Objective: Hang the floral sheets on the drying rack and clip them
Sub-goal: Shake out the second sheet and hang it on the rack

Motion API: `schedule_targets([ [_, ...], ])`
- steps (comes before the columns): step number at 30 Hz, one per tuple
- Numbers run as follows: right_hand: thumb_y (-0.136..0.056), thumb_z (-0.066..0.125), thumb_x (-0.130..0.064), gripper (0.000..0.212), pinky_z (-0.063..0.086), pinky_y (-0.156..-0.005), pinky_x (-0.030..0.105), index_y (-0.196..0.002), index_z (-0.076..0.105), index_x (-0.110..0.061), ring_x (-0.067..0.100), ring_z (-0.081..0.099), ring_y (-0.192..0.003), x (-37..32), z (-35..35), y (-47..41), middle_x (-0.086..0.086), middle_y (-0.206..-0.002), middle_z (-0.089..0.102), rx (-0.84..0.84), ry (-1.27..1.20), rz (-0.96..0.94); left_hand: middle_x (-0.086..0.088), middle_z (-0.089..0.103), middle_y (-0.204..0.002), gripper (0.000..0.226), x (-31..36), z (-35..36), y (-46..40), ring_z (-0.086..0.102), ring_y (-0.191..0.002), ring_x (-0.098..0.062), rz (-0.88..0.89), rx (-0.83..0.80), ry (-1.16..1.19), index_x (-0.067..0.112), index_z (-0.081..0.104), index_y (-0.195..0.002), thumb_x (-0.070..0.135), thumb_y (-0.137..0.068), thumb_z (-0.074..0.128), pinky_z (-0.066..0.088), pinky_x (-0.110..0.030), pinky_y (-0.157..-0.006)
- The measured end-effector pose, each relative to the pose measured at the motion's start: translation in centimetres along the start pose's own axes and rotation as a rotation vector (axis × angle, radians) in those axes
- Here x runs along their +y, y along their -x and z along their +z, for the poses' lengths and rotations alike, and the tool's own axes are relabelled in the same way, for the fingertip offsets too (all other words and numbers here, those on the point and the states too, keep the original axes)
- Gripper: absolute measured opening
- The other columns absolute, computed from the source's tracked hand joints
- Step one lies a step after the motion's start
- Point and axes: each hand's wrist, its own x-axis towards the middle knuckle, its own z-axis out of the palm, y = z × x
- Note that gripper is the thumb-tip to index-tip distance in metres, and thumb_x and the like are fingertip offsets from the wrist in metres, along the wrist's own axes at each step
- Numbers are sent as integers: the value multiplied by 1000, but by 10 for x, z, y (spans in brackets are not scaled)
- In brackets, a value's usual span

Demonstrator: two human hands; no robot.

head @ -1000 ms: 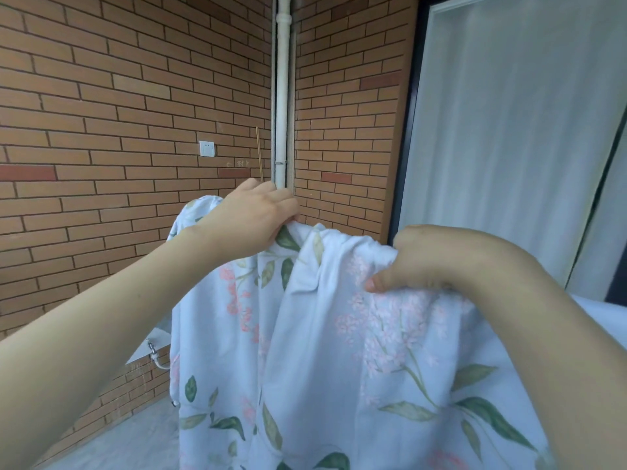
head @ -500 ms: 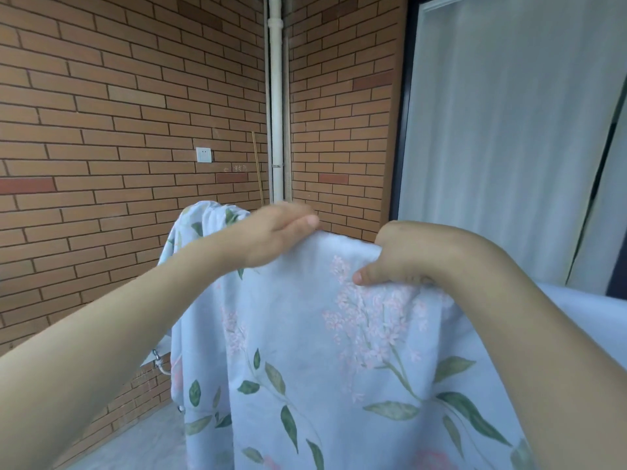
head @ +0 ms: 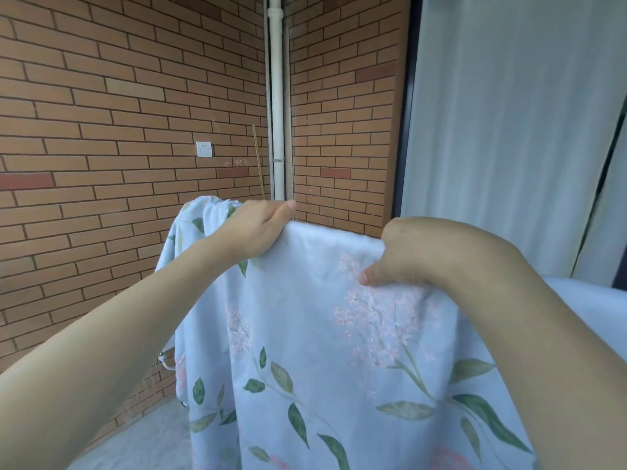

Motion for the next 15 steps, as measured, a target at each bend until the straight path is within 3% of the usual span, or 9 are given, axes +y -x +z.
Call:
schedule_targets([
  [3,-81,64,-54,43,44,-69,29,-71,41,-19,22,58,-80,-26,-2,-8,-4,-76,51,7,72,15,-5,48,-66,47,5,-7,-1,45,-67,-24,95,-56,11,14,39,-66,40,-104,30,38,-38,-68],
  [7,-84,59,-57,44,40,-67,28,-80,40,-18,23,52,-85,-70,-4,-30,-4,-78,46,56,67,-38,0,57,-75,41,-19,-27,-16,51,-76,-21,140,-52,-25,12,53,-78,39,-103,33,39,-33,-71],
  [12,-94,51,-37,16,37,-68,30,-104,51,-24,23,45,-86,-114,1,-65,-2,-86,42,98,43,-74,-5,59,-81,37,-78,-48,-37,53,-83,-26,80,-75,-72,9,54,-81,33,-103,38,44,-38,-78],
  [13,-95,51,-34,10,39,-71,31,-99,48,-25,23,46,-87,-123,3,-74,-2,-88,43,86,53,-67,-5,60,-80,37,-92,-50,-41,54,-81,-25,71,-101,-69,12,55,-79,36,-103,39,46,-40,-80],
  [15,-95,50,-30,19,42,-73,31,-84,37,-22,24,48,-87,-143,8,-93,-2,-84,44,58,63,-51,2,60,-74,38,-118,-54,-51,55,-75,-19,39,-178,-28,25,56,-72,44,-101,40,48,-40,-80],
])
